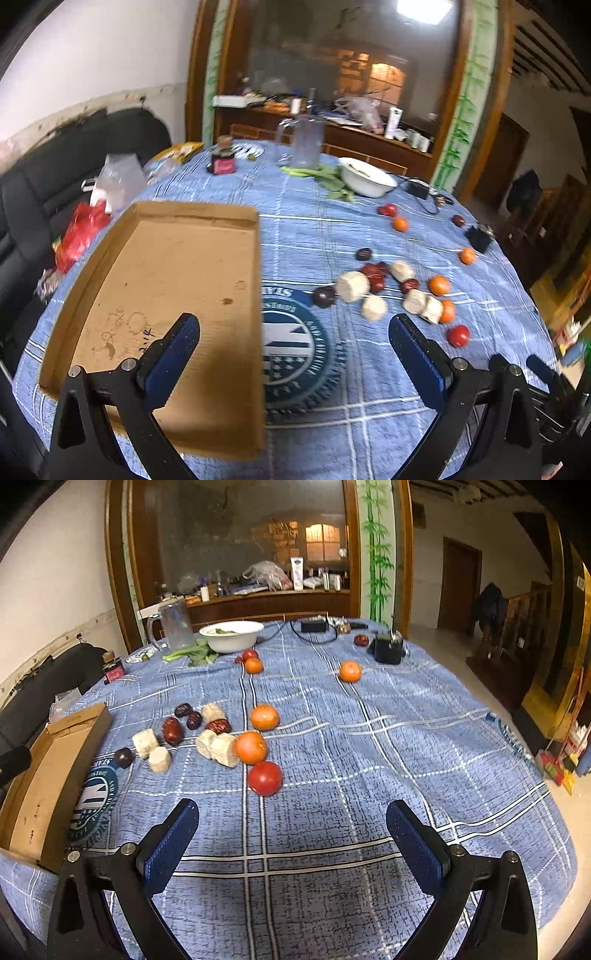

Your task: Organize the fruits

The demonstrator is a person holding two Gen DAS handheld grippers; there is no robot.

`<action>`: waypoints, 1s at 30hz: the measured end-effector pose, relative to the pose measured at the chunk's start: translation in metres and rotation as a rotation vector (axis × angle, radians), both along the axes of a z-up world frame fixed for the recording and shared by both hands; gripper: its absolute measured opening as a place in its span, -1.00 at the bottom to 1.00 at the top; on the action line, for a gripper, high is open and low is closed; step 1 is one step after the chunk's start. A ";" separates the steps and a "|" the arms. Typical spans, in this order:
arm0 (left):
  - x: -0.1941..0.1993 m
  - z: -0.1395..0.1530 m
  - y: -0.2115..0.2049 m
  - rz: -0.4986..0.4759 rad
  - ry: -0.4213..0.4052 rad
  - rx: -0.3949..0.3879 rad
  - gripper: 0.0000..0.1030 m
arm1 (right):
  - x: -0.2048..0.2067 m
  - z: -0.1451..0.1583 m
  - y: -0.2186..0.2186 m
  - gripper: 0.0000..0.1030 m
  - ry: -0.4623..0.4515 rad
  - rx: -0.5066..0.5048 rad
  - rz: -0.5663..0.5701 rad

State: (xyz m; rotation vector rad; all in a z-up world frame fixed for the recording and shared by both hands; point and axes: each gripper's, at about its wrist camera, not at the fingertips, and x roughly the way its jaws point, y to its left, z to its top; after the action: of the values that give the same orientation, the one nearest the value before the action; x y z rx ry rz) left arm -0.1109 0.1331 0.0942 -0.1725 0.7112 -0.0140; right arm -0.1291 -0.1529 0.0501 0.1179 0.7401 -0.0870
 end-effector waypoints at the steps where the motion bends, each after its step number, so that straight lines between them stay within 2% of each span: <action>1: 0.005 -0.004 0.003 0.003 0.011 -0.009 0.98 | 0.003 -0.002 -0.002 0.99 0.008 0.010 0.004; 6: 0.020 -0.018 0.000 -0.037 0.043 -0.033 0.98 | 0.021 -0.011 -0.004 0.99 0.052 0.041 0.037; 8: 0.027 -0.023 -0.008 -0.076 0.053 -0.038 0.83 | 0.029 -0.015 -0.004 0.99 0.072 0.047 0.058; 10: 0.035 -0.027 -0.017 -0.127 0.074 -0.042 0.51 | 0.035 -0.018 -0.003 0.99 0.087 0.054 0.076; 13: 0.047 -0.034 -0.029 -0.177 0.111 -0.053 0.42 | 0.043 -0.020 -0.003 0.94 0.100 0.064 0.103; 15: 0.055 -0.037 -0.034 -0.188 0.124 -0.055 0.42 | 0.048 -0.020 0.000 0.90 0.106 0.062 0.131; 18: 0.062 -0.041 -0.042 -0.211 0.135 -0.050 0.42 | 0.054 -0.020 0.005 0.72 0.113 0.047 0.168; 20: 0.064 -0.044 -0.048 -0.235 0.142 -0.051 0.41 | 0.059 -0.023 0.006 0.70 0.126 0.050 0.182; 25: 0.074 -0.052 -0.072 -0.328 0.176 -0.056 -0.02 | 0.071 -0.031 0.004 0.69 0.150 0.067 0.190; 27: 0.079 -0.053 -0.077 -0.338 0.184 -0.050 -0.08 | 0.074 -0.033 0.001 0.69 0.160 0.081 0.188; 30: 0.089 -0.048 -0.069 -0.295 0.168 -0.055 -0.08 | 0.077 -0.036 -0.003 0.69 0.172 0.104 0.189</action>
State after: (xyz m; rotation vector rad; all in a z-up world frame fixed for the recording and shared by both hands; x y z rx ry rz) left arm -0.0223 0.0644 0.0457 -0.1211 0.8997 -0.3036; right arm -0.0521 -0.1562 0.0141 0.1403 0.9240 0.1234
